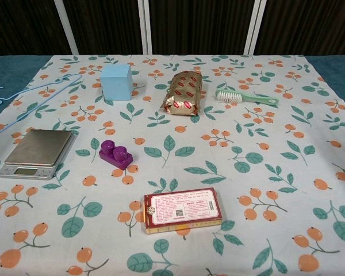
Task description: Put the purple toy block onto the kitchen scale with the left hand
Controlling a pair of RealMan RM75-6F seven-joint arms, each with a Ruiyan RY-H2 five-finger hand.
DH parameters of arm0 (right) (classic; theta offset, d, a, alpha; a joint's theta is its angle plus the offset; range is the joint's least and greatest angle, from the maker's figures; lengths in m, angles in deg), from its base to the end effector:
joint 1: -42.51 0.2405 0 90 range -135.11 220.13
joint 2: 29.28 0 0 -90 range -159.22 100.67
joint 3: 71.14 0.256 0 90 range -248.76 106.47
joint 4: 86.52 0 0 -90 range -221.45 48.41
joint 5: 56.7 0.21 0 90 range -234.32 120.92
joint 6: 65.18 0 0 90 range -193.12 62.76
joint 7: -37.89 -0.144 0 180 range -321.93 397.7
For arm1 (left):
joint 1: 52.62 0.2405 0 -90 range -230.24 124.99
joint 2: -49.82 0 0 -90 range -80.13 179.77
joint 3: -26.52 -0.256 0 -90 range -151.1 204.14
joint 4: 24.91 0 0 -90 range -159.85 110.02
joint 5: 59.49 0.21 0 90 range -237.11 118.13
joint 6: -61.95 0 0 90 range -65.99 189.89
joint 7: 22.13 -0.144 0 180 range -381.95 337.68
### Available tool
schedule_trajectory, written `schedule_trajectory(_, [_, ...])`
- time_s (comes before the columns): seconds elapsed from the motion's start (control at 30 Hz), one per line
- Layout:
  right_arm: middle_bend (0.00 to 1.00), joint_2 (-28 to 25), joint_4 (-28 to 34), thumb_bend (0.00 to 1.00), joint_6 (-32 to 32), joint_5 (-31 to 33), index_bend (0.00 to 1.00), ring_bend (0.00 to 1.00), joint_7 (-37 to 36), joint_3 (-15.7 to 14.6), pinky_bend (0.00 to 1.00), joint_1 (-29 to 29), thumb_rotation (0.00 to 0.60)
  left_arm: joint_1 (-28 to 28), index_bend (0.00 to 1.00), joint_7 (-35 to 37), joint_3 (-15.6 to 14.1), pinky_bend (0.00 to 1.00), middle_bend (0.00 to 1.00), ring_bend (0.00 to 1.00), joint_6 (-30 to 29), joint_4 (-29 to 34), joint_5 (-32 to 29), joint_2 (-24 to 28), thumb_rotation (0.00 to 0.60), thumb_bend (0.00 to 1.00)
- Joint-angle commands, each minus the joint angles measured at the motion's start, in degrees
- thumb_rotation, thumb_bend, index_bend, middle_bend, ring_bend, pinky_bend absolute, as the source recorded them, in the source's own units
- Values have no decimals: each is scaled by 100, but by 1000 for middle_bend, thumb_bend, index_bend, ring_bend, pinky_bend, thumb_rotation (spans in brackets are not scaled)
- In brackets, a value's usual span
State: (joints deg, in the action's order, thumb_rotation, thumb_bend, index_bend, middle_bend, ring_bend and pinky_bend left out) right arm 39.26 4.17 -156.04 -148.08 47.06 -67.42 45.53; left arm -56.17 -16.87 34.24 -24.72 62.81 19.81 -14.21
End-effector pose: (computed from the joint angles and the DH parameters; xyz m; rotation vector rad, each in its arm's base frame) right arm -0.2964 -0.1730 0.1477 1.4048 -0.7150 0.9159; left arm -0.3367 0.1904 0.1917 -1.1913 -0.8789 -0.9238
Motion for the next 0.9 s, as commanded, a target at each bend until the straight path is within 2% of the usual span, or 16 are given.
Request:
schedule_trajectory(0.03, [35, 1, -32, 481, 48, 51, 72, 53, 0, 3, 11, 6, 600, -1, 11, -13, 0, 95, 0, 0, 5, 28, -12, 5, 600, 90])
schedule_trajectory(0.6, [35, -27, 6, 482, 63, 72, 72, 53, -52, -9, 0, -4, 600, 50, 8, -56, -76, 91, 0, 0, -78, 195, 107, 83, 600, 90])
schedule_trajectory(0.77, [35, -49, 22, 481, 45, 132, 72, 53, -80, 14, 0, -25, 600, -6, 8, 7, -188, 86, 0, 0, -15, 213, 379, 195, 600, 89])
schedule_trajectory(0.9, [35, -80, 45, 481, 32, 147, 72, 52, -115, 19, 0, -39, 600, -230, 3, -237, -225, 86, 0, 0, 137, 228, 736, 382, 600, 90])
